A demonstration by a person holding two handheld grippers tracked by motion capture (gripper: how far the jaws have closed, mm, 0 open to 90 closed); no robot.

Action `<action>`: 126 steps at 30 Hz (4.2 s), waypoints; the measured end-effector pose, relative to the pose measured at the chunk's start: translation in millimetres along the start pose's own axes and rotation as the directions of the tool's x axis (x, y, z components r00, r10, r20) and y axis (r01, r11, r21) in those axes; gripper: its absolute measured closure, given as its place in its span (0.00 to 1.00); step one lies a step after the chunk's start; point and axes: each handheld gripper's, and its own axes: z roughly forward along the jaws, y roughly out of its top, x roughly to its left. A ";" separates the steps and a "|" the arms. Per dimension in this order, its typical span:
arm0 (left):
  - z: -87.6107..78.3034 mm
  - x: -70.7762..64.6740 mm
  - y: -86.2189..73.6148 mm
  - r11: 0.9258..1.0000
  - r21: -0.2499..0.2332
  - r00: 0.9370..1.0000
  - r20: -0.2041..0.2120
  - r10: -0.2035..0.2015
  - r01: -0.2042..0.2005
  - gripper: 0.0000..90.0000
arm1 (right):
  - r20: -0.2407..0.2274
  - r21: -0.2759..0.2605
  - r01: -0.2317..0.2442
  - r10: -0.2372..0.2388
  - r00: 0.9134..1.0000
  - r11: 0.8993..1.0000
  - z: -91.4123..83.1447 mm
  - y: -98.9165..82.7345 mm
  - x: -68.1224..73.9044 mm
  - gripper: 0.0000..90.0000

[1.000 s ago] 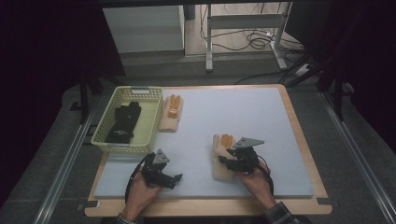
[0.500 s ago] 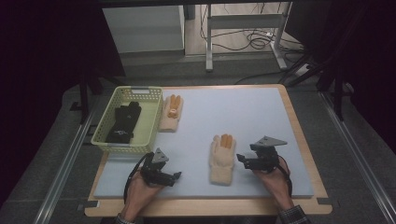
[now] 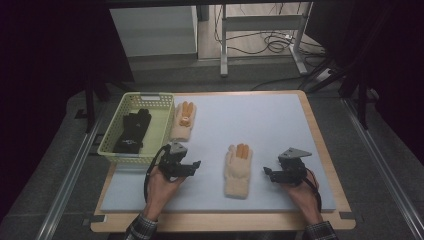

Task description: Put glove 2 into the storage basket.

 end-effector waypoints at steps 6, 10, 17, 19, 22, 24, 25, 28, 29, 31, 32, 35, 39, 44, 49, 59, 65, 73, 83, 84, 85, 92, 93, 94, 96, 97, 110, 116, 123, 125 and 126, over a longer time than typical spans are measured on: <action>13.8 5.7 28.9 1.000 -0.004 0.998 -0.065 -0.016 0.016 0.48 | -0.003 0.000 -0.002 0.002 1.000 1.000 0.1 -0.2 -0.3 0.28; 25.6 10.4 45.2 1.000 0.014 0.993 -0.114 -0.011 0.012 0.51 | -0.003 -0.001 -0.002 0.002 1.000 1.000 0.1 -0.3 -0.3 0.28; 53.6 27.2 60.7 0.994 0.092 0.971 -0.236 -0.035 0.058 0.56 | -0.005 -0.001 -0.002 0.002 1.000 1.000 0.2 -0.4 -0.4 0.28; 61.9 32.5 61.7 0.991 0.106 0.965 -0.256 -0.051 0.080 0.57 | -0.005 0.000 -0.002 0.002 1.000 1.000 0.2 -0.4 -0.4 0.28; 74.4 38.7 62.4 0.988 0.128 0.953 -0.299 -0.047 0.089 0.59 | -0.005 -0.001 -0.001 0.001 1.000 1.000 0.2 -0.4 -0.3 0.28; 78.7 41.3 62.5 0.989 0.122 0.947 -0.320 -0.042 0.085 0.62 | -0.005 -0.001 -0.001 0.001 1.000 1.000 0.2 -0.4 -0.3 0.28; 79.6 42.0 62.6 0.989 0.123 0.942 -0.335 -0.035 0.081 0.62 | -0.005 -0.001 -0.001 0.001 1.000 1.000 0.2 -0.4 -0.3 0.28; 83.4 46.8 61.8 0.987 0.135 0.929 -0.367 -0.036 0.092 0.62 | -0.005 -0.001 -0.001 0.001 1.000 1.000 0.3 -0.4 -0.4 0.28; 85.3 48.4 60.9 0.984 0.153 0.925 -0.378 -0.027 0.091 0.62 | -0.005 -0.001 -0.001 0.001 1.000 1.000 0.3 -0.4 -0.3 0.28; 89.9 50.1 58.7 0.980 0.177 0.919 -0.394 -0.015 0.092 0.64 | -0.005 -0.001 0.000 0.000 1.000 1.000 0.3 -0.4 -0.3 0.28; 91.1 50.6 57.8 0.979 0.179 0.916 -0.401 -0.015 0.094 0.66 | -0.005 -0.001 0.000 0.000 1.000 1.000 0.3 -0.4 -0.2 0.28; 90.7 52.6 57.9 0.980 0.170 0.915 -0.404 -0.027 0.103 0.76 | -0.005 -0.001 0.000 0.000 1.000 1.000 0.3 -0.5 -0.2 0.28; 89.8 52.6 57.9 0.982 0.158 0.915 -0.403 -0.028 0.100 0.89 | -0.004 -0.001 0.000 0.000 1.000 1.000 0.3 -0.5 -0.2 0.28; 82.0 47.0 62.0 0.992 0.106 0.928 -0.372 -0.025 0.069 0.94 | -0.005 0.000 0.001 -0.001 1.000 1.000 0.3 -0.5 -0.2 0.28; 61.3 32.0 67.2 0.995 0.048 0.976 -0.205 -0.077 0.089 0.92 | -0.005 0.000 0.000 0.000 1.000 1.000 0.3 -0.5 -0.2 0.28; 72.7 40.8 81.4 0.993 0.017 0.981 -0.154 -0.115 0.120 0.48 | -0.005 0.000 -0.001 0.001 1.000 1.000 0.4 -0.4 -0.3 0.28; 102.8 57.8 82.6 0.988 0.073 0.962 -0.249 -0.114 0.136 0.44 | -0.006 0.000 0.000 0.000 1.000 1.000 0.4 -0.5 -0.3 0.27; 108.7 61.9 78.3 0.989 0.068 0.973 -0.198 -0.117 0.133 0.68 | -0.007 -0.001 0.000 0.000 1.000 1.000 0.4 -0.5 -0.3 0.27; 60.3 33.5 85.8 0.991 -0.013 0.988 -0.081 -0.133 0.133 0.70 | -0.006 0.000 0.000 0.000 1.000 1.000 0.5 -0.5 -0.1 0.27; 55.7 29.9 85.8 0.992 -0.016 0.989 -0.066 -0.129 0.128 0.70 | -0.006 0.000 0.001 -0.001 1.000 1.000 0.5 -0.5 -0.1 0.27; 47.9 22.2 85.3 0.992 -0.019 0.992 -0.029 -0.124 0.124 0.70 | -0.005 0.000 0.001 -0.001 1.000 1.000 0.4 -0.5 -0.1 0.27; 21.1 -16.4 77.4 0.997 -0.014 0.992 0.097 -0.074 0.076 0.69 | -0.005 0.000 0.001 -0.001 1.000 1.000 0.4 -0.5 0.0 0.27; 18.8 -22.4 75.2 0.998 -0.014 0.992 0.113 -0.060 0.062 0.69 | -0.005 0.000 0.001 -0.001 1.000 1.000 0.4 -0.5 0.0 0.27; 17.7 -28.4 72.3 0.999 -0.011 0.991 0.123 -0.047 0.049 0.69 | -0.005 0.000 0.001 -0.001 1.000 1.000 0.5 -0.5 0.0 0.27; 21.0 -40.5 64.7 1.000 0.006 0.991 0.133 -0.021 0.020 0.68 | -0.005 -0.001 0.002 -0.002 1.000 1.000 0.5 -0.5 0.0 0.27; 23.8 -43.9 61.6 1.000 0.012 0.991 0.133 -0.012 0.011 0.68 | -0.005 -0.001 0.003 -0.003 1.000 1.000 0.5 -0.6 -0.1 0.27; 35.9 -42.8 24.8 0.998 -0.006 0.986 0.155 0.056 -0.056 0.38 | -0.006 0.000 0.001 -0.001 1.000 1.000 0.4 -0.4 -0.1 0.27; 8.8 -30.6 2.5 0.996 -0.020 0.992 0.083 0.093 -0.092 0.28 | -0.004 -0.001 0.003 -0.003 1.000 1.000 -0.1 0.0 0.6 0.28; -9.2 -12.1 -31.6 0.998 0.002 0.996 0.054 0.070 -0.070 0.19 | -0.044 -0.018 0.005 -0.006 0.999 1.000 -4.3 8.4 9.7 0.31; -12.8 -5.6 -43.6 0.998 0.005 0.996 0.059 0.061 -0.061 0.16 | -0.065 -0.031 0.010 -0.012 0.998 0.999 -6.0 12.9 14.8 0.33; -13.7 -3.8 -47.1 0.998 0.008 0.997 0.057 0.059 -0.059 0.15 | -0.079 -0.036 0.015 -0.018 0.997 0.999 -6.3 16.6 18.7 0.33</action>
